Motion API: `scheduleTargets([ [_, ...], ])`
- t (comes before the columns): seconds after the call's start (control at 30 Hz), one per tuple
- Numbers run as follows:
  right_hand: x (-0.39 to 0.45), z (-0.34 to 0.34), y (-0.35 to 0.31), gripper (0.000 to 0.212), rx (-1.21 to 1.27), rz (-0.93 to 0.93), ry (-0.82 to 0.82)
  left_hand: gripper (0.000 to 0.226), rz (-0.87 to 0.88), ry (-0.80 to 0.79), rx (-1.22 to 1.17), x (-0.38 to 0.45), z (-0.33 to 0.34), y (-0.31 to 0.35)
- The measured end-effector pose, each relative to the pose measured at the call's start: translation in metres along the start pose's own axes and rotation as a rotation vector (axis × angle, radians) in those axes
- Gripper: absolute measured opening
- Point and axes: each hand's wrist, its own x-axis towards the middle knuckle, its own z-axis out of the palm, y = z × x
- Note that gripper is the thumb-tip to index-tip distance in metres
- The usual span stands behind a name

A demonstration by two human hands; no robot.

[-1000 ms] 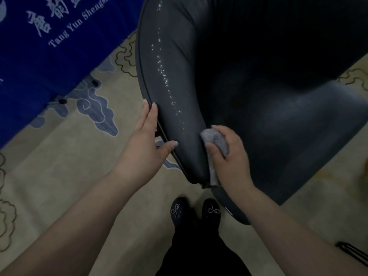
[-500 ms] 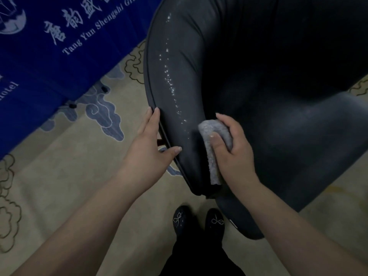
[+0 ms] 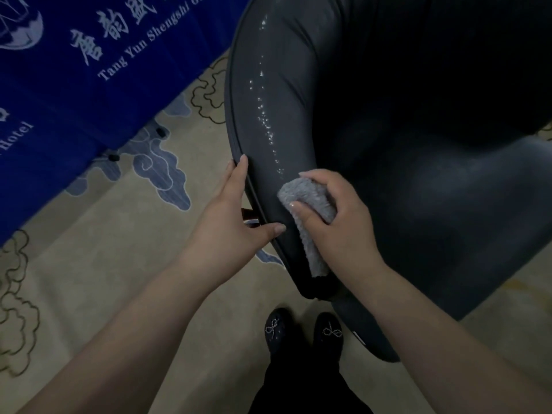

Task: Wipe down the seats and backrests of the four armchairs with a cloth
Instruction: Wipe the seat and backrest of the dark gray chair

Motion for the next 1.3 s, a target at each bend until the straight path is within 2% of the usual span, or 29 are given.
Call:
scheduleTargets([
  [0.2,0.016,-0.008,0.007,0.024,0.055,0.05,0.113,0.112,-0.002,-0.019,-0.063,0.001,-0.004,-0.001],
  [0.37,0.021,0.003,0.003,0.032,0.016,-0.025,-0.03,0.118,-0.018,-0.039,-0.01,0.011,-0.006,-0.002],
  [0.57,0.038,-0.011,0.011,0.025,-0.018,0.014,0.069,0.117,-0.018,-0.071,-0.1,0.01,-0.008,-0.004],
  [0.73,0.035,0.009,-0.001,0.036,-0.046,-0.099,-0.087,0.118,-0.041,-0.078,-0.161,0.01,-0.006,-0.006],
  [0.83,0.042,0.002,0.002,0.027,-0.009,-0.029,-0.041,0.119,-0.052,-0.078,-0.163,0.011,-0.007,-0.004],
  [0.93,0.046,-0.001,0.0,0.025,0.006,-0.038,0.006,0.121,-0.057,-0.077,-0.153,0.013,-0.007,-0.003],
  [1.0,0.047,0.006,-0.007,0.029,0.01,-0.071,-0.023,0.122,-0.056,-0.074,-0.155,0.014,-0.007,-0.003],
  [1.1,0.05,0.013,-0.007,0.037,-0.121,-0.128,-0.1,0.122,-0.06,-0.064,-0.144,0.015,-0.008,-0.002],
  [1.23,0.063,-0.007,0.002,0.029,-0.094,-0.021,0.022,0.122,-0.087,-0.067,-0.133,0.015,-0.012,0.005],
  [1.3,0.065,-0.008,-0.004,0.028,-0.063,-0.026,0.037,0.122,-0.094,-0.068,-0.118,0.015,-0.013,0.007],
])
